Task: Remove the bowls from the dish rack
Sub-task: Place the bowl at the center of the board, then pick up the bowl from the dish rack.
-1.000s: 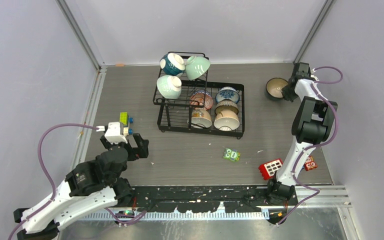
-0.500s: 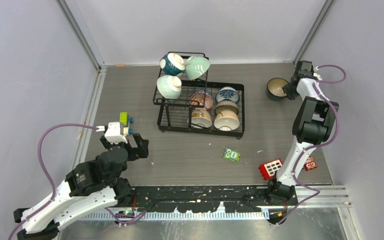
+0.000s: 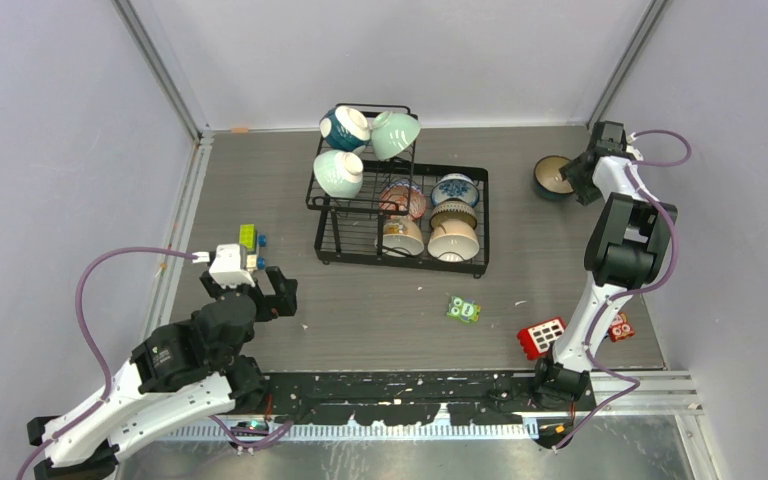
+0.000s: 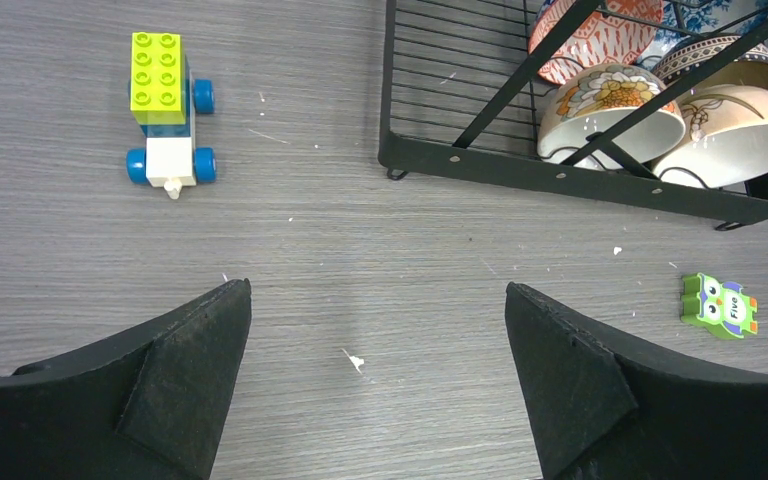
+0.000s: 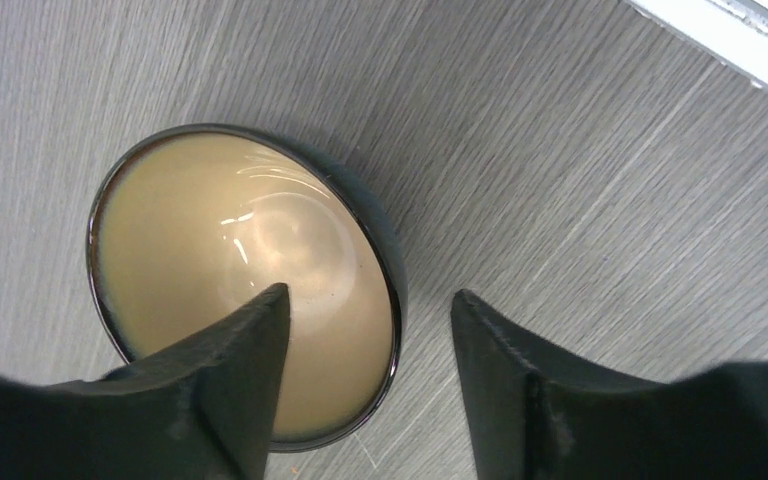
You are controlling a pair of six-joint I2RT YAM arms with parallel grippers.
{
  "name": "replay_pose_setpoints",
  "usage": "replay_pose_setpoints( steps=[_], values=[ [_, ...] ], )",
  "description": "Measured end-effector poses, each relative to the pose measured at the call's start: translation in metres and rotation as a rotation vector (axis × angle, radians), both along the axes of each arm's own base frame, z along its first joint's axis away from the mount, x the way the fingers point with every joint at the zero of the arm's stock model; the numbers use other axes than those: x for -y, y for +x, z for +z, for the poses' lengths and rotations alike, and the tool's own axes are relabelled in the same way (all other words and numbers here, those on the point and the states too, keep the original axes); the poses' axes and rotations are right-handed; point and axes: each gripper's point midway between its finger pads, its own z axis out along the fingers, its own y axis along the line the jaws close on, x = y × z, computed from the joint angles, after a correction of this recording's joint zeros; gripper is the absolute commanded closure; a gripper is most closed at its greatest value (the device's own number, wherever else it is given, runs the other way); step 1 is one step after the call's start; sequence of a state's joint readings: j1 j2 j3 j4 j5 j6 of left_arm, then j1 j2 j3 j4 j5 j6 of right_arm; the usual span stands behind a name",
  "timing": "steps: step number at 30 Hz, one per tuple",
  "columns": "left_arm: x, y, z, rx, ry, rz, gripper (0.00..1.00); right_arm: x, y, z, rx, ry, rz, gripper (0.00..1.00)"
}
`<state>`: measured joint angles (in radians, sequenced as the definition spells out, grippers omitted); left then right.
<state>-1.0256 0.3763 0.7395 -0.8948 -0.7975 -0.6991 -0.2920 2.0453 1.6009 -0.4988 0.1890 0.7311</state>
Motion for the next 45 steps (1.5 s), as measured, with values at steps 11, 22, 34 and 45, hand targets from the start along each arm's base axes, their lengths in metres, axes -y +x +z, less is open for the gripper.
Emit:
replay_pose_setpoints(
  steps=[11,22,34,45],
  values=[
    [-0.002,0.0,0.001,0.005,-0.003,0.012,0.0,-0.01,-0.009,0.044,0.087,0.004,0.009,0.18],
    [-0.007,-0.001,0.007,0.031,-0.024,0.01,0.0,-0.169,-0.036,0.26,0.582,-0.086,0.331,0.0],
    [-0.005,0.008,0.017,0.043,0.101,0.005,0.0,-0.271,-0.16,0.373,0.949,0.04,0.723,0.0],
    [-0.009,0.015,0.021,0.072,0.184,0.026,0.0,-0.301,-0.192,0.279,0.785,0.227,0.788,0.0]
  ],
)
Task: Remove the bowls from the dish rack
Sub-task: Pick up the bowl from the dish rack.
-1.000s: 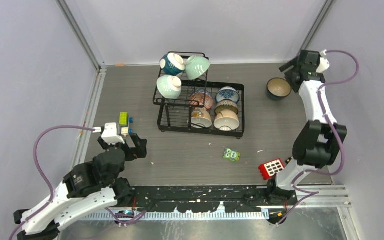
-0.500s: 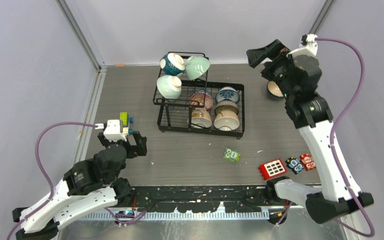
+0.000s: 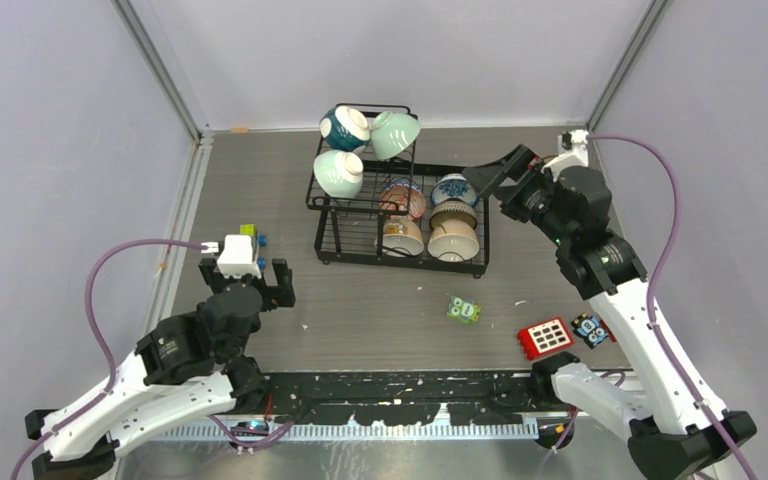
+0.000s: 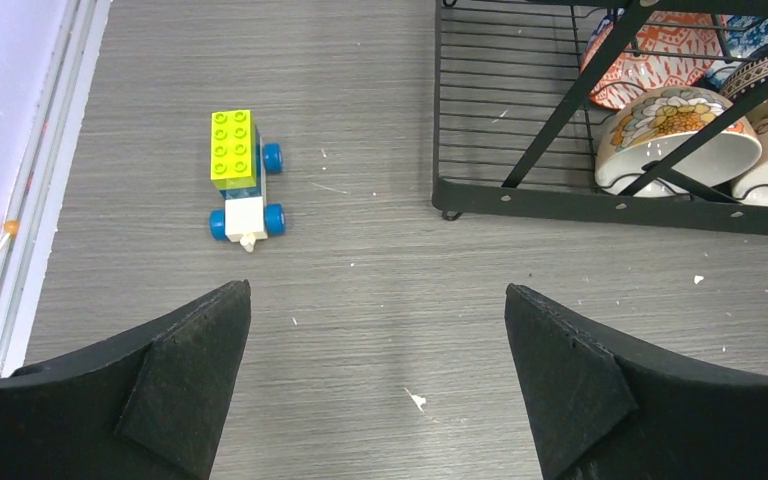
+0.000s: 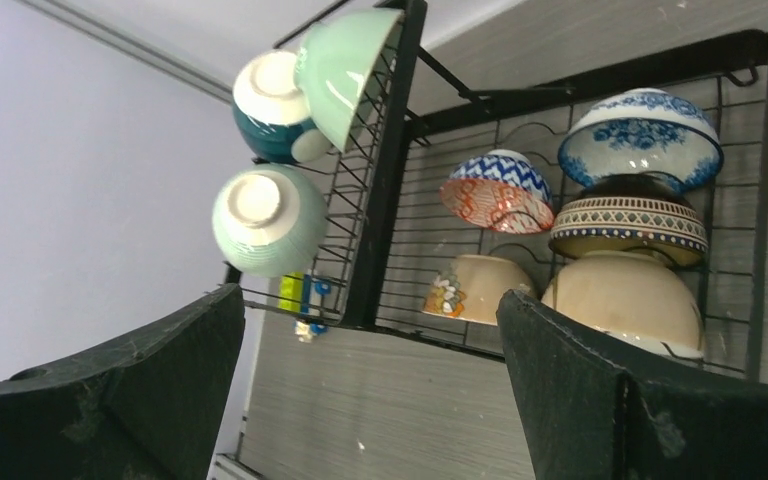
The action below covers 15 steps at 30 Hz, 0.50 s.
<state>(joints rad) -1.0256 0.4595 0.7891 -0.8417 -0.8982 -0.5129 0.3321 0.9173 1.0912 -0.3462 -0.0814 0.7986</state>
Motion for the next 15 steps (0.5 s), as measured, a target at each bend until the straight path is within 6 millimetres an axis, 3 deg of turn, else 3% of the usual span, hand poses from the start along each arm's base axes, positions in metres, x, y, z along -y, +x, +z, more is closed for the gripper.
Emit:
replay_pose_setpoints(
  steps=[3,9,15],
  values=[
    [0.001,0.001,-0.001,-0.003,0.007,0.001,0.0,-0.012,0.003,-0.006,-0.027,-0.089,0.009,0.0],
    [0.003,0.002,-0.001,0.0,0.005,0.003,0.0,-0.063,0.016,0.004,0.02,-0.27,0.072,0.0],
    [0.003,0.003,-0.003,-0.001,0.006,0.003,0.01,-0.076,0.039,-0.006,0.02,-0.283,0.052,0.0]
  ],
)
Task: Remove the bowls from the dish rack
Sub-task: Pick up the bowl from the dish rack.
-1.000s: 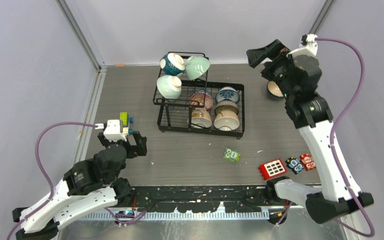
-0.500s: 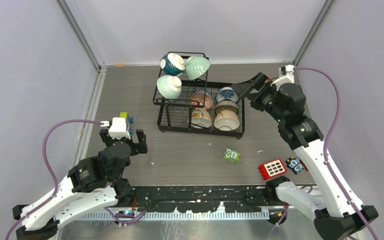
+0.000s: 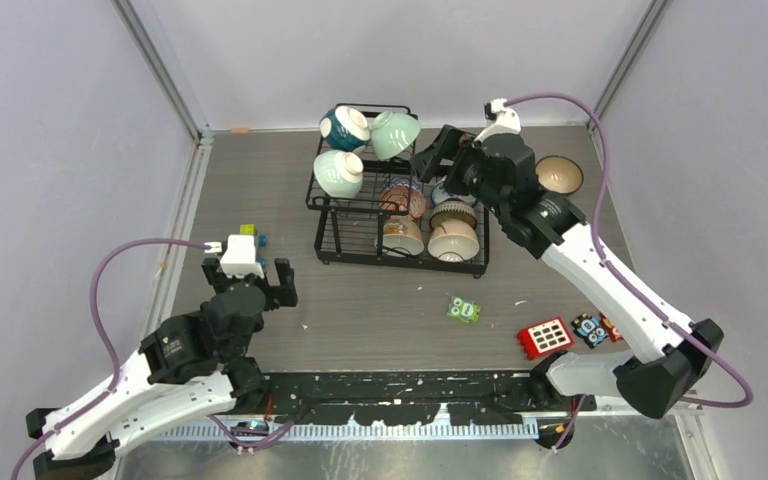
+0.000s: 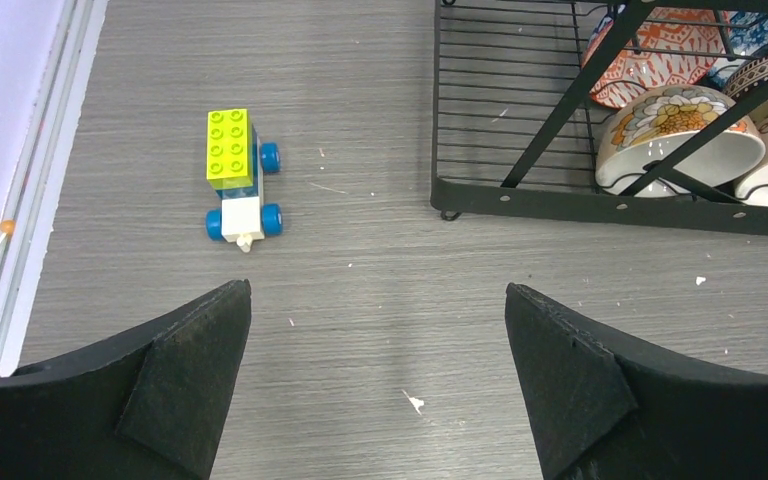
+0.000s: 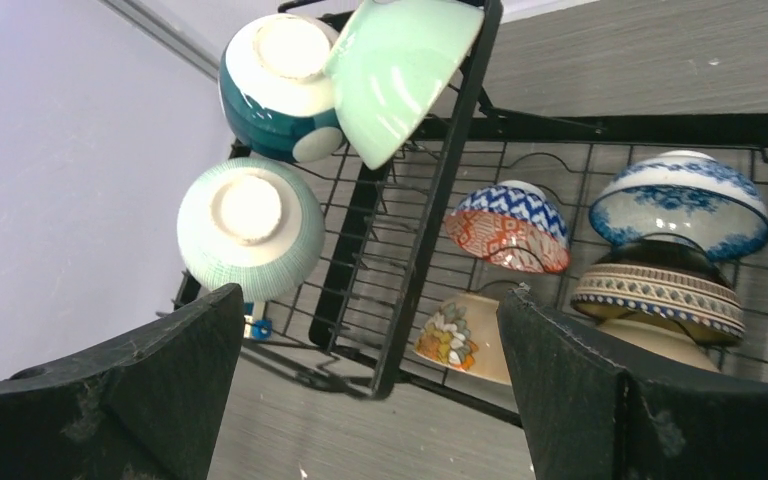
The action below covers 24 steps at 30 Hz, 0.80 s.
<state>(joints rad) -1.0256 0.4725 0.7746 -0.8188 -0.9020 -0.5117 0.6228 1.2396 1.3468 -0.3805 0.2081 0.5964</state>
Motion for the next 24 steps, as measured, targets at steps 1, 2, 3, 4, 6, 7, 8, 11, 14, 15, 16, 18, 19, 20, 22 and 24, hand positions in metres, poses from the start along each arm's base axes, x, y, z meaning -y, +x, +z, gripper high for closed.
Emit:
replay_pose_setpoints(
  steps=[1,2,3,4,6,7,8,11,14,15,16,18,19,20,22,24],
  values=[
    [0.0,0.0,0.0,0.001,-0.001,0.0,0.01,-0.002,0.006,-0.001,-0.003,0.014,-0.005,0.0],
    [0.0,0.0,0.0,0.001,-0.002,0.0,0.02,-0.004,0.011,-0.001,-0.006,0.029,-0.004,0.0],
    [0.0,0.0,0.0,0.002,-0.003,0.0,0.02,-0.008,0.017,-0.001,-0.014,0.059,0.002,0.0],
    [0.0,0.0,0.0,0.004,-0.005,0.0,0.02,-0.011,0.024,-0.002,-0.021,0.09,0.004,0.0],
    [0.0,0.0,0.001,0.005,-0.007,-0.001,0.02,-0.012,0.038,-0.002,-0.04,0.162,0.005,0.04],
    [0.0,0.0,0.001,0.005,-0.007,0.0,0.02,-0.01,0.048,-0.001,-0.052,0.214,0.002,0.07],
    [0.0,0.0,0.001,0.006,-0.008,-0.001,0.02,-0.008,0.054,-0.001,-0.057,0.245,-0.003,0.1],
    [0.001,0.001,0.001,0.009,-0.009,-0.003,0.02,0.003,0.076,0.003,-0.06,0.394,-0.019,0.17],
    [0.001,0.001,0.001,0.009,-0.001,-0.005,0.02,0.01,0.087,-0.002,-0.075,0.478,-0.028,0.24],
    [0.001,0.001,0.001,0.009,0.002,-0.006,0.02,0.009,0.09,-0.004,-0.081,0.494,-0.026,0.26],
    [0.001,0.001,0.001,0.009,0.004,-0.006,0.02,0.006,0.093,-0.005,-0.087,0.514,-0.019,0.28],
    [0.002,0.002,0.001,0.009,0.009,-0.007,0.03,0.0,0.098,-0.006,-0.096,0.545,-0.003,0.29],
    [0.002,0.002,0.0,0.008,0.011,-0.007,0.03,-0.002,0.1,-0.007,-0.101,0.563,0.004,0.3],
    [0.002,0.002,0.0,0.007,0.012,-0.007,0.03,-0.005,0.103,-0.008,-0.107,0.584,0.011,0.3],
    [0.002,0.002,0.0,0.007,0.012,-0.007,0.03,-0.01,0.106,-0.009,-0.117,0.616,0.021,0.29],
    [0.002,0.002,0.0,0.007,0.012,-0.007,0.03,-0.013,0.109,-0.012,-0.125,0.647,0.028,0.29]
  ],
)
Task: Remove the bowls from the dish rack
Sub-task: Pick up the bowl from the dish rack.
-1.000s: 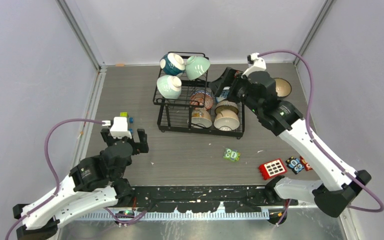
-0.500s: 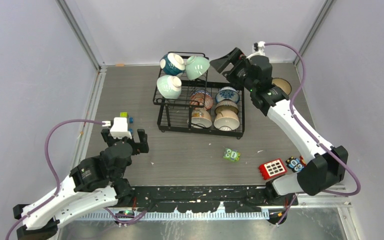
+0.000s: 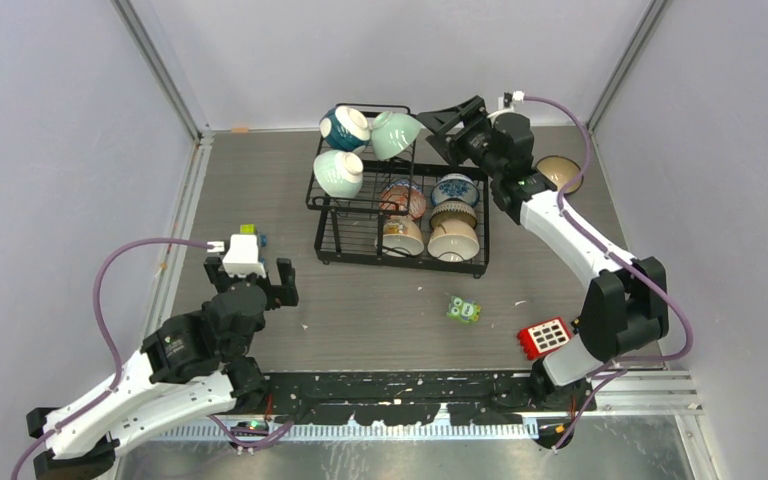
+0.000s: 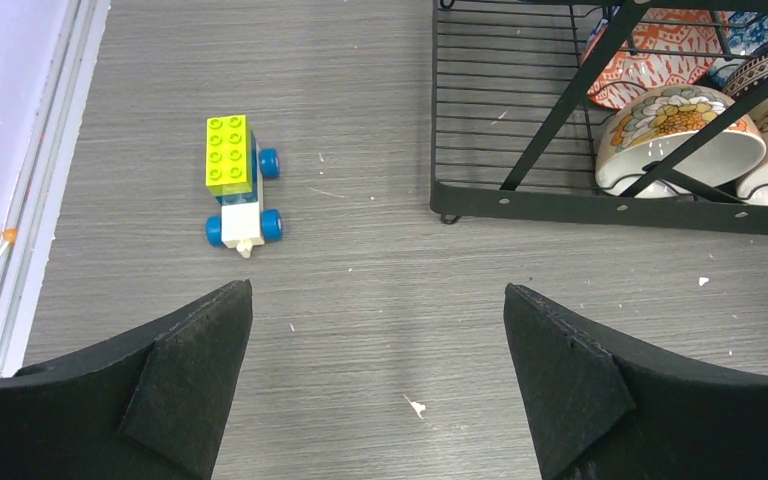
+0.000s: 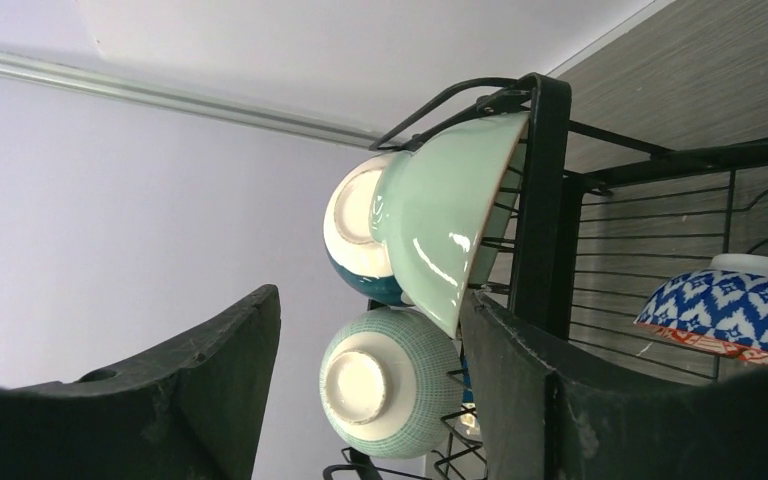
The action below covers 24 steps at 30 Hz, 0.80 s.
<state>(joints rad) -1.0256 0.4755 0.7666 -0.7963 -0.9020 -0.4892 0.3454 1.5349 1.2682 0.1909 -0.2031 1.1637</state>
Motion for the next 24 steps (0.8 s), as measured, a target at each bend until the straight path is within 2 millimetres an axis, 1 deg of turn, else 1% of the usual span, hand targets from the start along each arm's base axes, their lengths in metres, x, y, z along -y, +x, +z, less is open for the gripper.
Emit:
replay_pose_setpoints(
  steps=[6,17,24],
  values=[
    [-0.003,-0.001,0.002,0.009,-0.009,0.006,0.03,-0.003,0.01,-0.012,-0.028,0.064,0.001,0.29],
    [-0.004,0.0,0.002,0.013,-0.007,0.013,0.03,-0.011,0.022,-0.027,-0.06,0.112,0.019,0.32],
    [-0.005,0.0,0.003,0.017,-0.009,0.018,0.03,-0.012,0.026,-0.026,-0.052,0.148,0.024,0.38]
  ],
)
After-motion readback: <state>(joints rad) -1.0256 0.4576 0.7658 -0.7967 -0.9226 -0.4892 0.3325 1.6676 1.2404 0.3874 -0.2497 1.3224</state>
